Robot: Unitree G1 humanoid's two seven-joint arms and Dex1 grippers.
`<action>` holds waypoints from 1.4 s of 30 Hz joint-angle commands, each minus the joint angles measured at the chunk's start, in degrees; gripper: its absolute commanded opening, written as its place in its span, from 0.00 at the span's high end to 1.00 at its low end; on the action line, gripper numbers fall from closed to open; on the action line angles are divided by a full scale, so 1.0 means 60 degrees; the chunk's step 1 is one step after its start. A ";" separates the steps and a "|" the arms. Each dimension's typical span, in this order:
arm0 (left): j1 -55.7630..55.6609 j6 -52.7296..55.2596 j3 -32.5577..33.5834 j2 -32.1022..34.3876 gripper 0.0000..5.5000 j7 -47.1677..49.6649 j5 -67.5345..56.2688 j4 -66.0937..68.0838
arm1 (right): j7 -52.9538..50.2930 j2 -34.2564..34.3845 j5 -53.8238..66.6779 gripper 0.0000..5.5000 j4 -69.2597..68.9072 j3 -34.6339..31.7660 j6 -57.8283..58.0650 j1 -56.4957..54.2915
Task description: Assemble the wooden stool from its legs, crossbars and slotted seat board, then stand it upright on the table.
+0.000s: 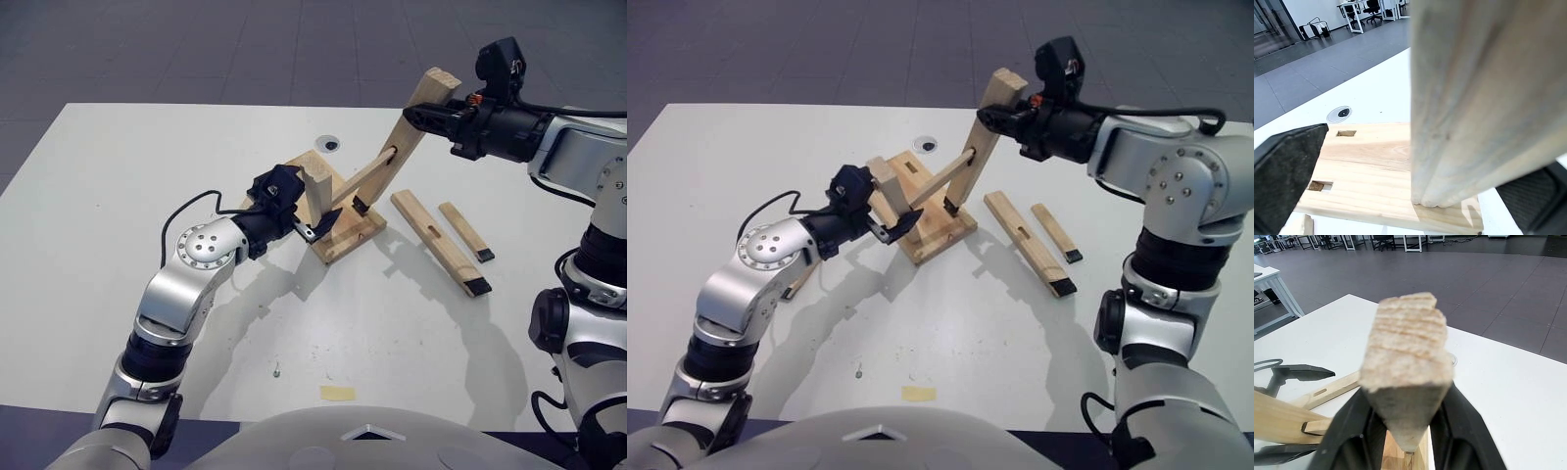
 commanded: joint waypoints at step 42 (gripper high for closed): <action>0.0069 -0.0053 -0.0036 -0.0219 0.02 0.0129 0.0327 -0.0018 | -0.0444 0.0563 -0.1084 0.82 -0.0183 0.1822 -0.0189 0.3240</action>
